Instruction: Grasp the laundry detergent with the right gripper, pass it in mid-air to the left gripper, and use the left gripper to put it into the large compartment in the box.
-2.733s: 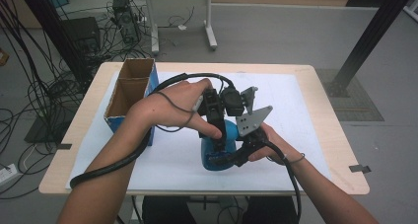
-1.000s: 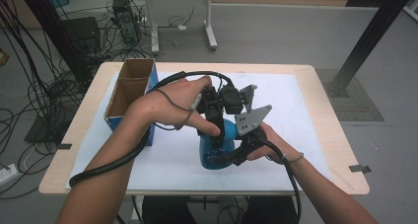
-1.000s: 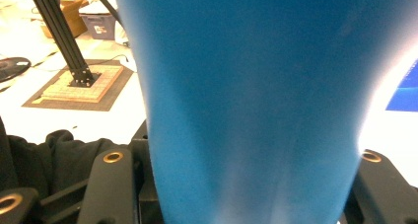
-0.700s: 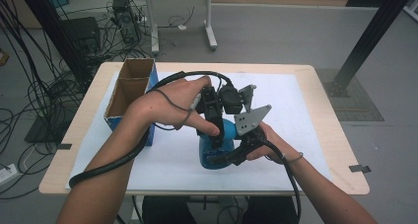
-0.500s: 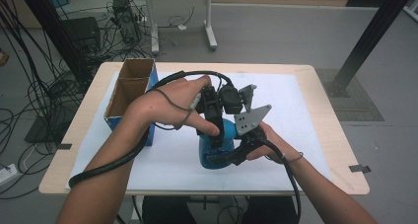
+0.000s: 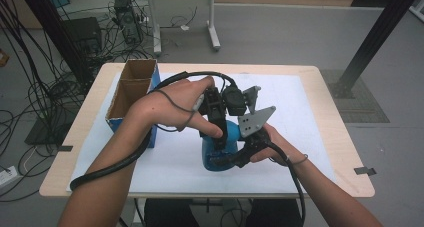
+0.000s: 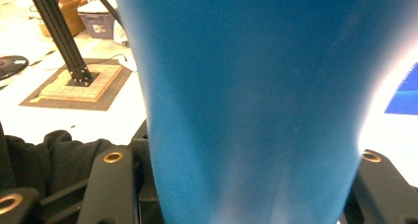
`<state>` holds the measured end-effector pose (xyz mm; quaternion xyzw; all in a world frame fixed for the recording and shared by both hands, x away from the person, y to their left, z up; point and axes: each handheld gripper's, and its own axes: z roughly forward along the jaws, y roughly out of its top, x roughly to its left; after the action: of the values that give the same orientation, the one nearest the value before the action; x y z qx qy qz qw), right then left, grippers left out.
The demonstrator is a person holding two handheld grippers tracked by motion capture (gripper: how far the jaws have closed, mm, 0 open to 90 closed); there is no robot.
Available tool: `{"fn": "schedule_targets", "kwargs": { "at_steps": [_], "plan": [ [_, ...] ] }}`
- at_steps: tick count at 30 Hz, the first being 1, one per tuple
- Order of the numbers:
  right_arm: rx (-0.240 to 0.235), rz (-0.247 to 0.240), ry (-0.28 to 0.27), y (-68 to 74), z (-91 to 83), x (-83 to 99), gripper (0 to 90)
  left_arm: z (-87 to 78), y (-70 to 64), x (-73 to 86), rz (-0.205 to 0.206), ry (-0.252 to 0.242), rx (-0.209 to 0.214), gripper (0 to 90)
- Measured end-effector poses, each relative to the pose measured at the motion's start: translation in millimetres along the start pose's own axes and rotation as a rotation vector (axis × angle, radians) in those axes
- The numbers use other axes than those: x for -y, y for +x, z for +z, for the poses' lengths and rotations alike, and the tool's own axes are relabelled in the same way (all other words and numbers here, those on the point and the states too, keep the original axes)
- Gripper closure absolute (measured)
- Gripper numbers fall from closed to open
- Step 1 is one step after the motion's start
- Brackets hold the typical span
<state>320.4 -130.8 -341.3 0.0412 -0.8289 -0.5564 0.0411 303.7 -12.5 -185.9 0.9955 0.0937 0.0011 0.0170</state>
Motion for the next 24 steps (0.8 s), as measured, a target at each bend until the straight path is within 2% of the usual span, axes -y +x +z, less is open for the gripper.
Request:
{"fn": "schedule_targets", "kwargs": {
  "at_steps": [24],
  "plan": [
    [-0.002,0.001,-0.018,-2.1,1.9,-0.2,41.2,-1.6,2.4,2.2,0.002,-0.013,0.000,37.5]
  ]
}}
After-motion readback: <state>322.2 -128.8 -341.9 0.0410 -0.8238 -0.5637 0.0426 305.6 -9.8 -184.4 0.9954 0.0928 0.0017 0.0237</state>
